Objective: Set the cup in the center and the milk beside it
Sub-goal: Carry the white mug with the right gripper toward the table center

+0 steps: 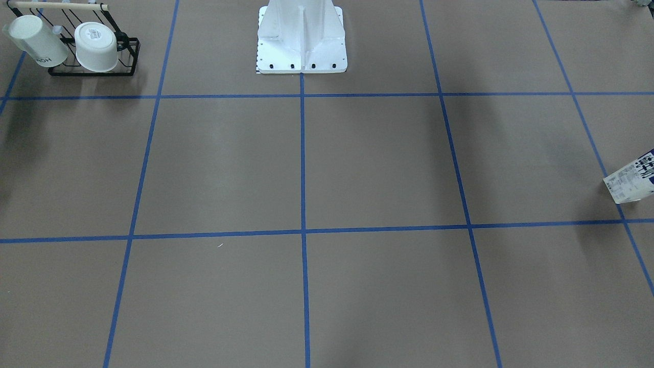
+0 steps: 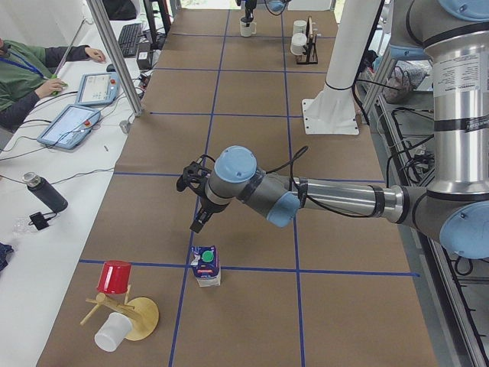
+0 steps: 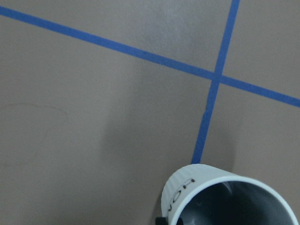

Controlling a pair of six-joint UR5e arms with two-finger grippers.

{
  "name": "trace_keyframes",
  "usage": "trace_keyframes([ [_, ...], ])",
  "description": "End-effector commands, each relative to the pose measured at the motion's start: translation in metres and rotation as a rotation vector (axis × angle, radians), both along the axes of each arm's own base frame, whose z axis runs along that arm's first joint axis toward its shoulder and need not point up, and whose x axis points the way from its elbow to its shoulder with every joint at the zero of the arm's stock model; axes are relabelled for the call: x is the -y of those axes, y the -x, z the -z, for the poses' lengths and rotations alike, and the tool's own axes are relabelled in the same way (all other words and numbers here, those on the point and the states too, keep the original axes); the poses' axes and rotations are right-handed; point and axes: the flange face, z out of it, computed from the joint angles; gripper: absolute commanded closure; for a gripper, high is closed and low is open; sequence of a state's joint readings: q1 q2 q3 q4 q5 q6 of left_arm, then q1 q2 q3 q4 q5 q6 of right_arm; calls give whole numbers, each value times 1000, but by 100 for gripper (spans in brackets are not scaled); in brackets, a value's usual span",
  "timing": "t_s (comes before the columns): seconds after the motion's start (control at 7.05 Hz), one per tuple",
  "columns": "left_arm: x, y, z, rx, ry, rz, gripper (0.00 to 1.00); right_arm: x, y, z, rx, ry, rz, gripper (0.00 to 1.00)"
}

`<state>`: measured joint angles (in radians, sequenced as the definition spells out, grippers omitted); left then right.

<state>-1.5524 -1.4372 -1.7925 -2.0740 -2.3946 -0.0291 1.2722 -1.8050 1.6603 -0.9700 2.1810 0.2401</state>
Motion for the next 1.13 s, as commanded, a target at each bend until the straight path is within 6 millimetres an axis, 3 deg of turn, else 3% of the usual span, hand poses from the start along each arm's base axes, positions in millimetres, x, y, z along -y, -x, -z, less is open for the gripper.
trace_keyframes([
  [0.0,0,0,-2,0,4,0,2,21,-20,77,72,-28,-38,100],
  [0.28,0,0,-4,0,8,0,2,65,-8,189,159,-125,-23,100],
  [0.43,0,0,-5,0,10,0,2,89,12,238,219,-124,-50,100],
  [0.57,0,0,-5,0,10,0,2,104,59,283,292,-45,-99,100],
  [0.71,0,0,-5,0,10,0,2,106,111,317,326,8,-99,100],
  [0.85,0,0,-5,0,10,0,2,108,171,357,288,51,-132,100],
  [0.99,0,0,-6,0,11,0,2,97,238,402,202,111,-183,100],
])
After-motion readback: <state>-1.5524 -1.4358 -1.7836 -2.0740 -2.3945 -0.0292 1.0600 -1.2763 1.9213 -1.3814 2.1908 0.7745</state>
